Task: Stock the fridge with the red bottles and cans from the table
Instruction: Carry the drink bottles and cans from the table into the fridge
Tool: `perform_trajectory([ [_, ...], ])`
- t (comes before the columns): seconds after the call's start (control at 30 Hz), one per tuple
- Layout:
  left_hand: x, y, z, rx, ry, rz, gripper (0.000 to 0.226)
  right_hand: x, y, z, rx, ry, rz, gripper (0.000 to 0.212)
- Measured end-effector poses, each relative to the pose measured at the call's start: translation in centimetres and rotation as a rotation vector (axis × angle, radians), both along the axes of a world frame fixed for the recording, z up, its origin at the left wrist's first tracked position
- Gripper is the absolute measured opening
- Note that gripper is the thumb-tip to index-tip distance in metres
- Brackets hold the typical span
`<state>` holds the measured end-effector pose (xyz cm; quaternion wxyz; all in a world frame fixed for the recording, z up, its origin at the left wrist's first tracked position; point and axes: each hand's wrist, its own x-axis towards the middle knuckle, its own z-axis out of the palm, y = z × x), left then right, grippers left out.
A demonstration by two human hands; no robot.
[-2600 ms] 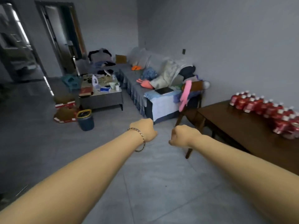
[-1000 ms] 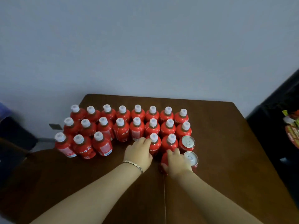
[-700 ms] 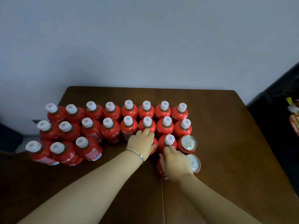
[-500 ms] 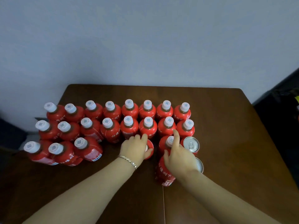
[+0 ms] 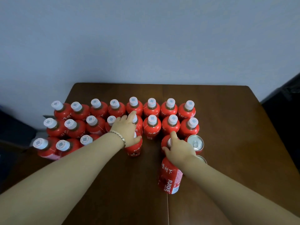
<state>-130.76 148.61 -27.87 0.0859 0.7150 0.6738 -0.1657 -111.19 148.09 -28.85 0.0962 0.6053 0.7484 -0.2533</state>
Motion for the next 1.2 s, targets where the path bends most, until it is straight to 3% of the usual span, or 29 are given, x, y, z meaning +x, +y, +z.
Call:
perform_trajectory([
  [0.2, 1.5, -0.6, -0.2, -0.131, 0.055, -0.183, 0.056, 0.3, -0.4, -0.1, 0.041, -0.027, 0.003, 0.055],
  [0.33, 1.5, -1.6, -0.8, -0.159, -0.113, -0.021, 0.057, 0.1, -0.9, -0.3, -0.019, -0.011, -0.009, 0.05],
  [0.5, 1.5, -2.1, -1.7, -0.061, -0.229, 0.049, 0.052, -0.1, -1.3, 0.0, -0.074, 0.042, -0.061, 0.043],
  [0.7, 1.4, -2.6, -2.4, 0.01, -0.337, 0.134, 0.04, -0.2, -1.4, -0.5, -0.044, 0.022, -0.078, 0.044],
  [0.83, 1.7, -3.8, -2.5, 0.05, -0.36, 0.142, 0.04, 0.1, -0.8, -0.4, 0.084, -0.063, -0.006, 0.055],
  [0.97, 2.8, -6.1, -1.3, 0.022, -0.299, 0.112, 0.046, 0.5, -1.4, -0.2, 0.093, -0.112, 0.068, 0.055],
  [1.1, 4.5, -9.0, 0.7, -0.016, -0.199, 0.225, 0.052, 0.6, -3.4, 0.0, 0.011, -0.07, 0.089, 0.04],
  [1.2, 5.8, -11.6, 2.6, 0.007, -0.151, 0.366, 0.056, 0.7, -4.3, 2.2, 0.137, -0.064, 0.259, 0.052],
])
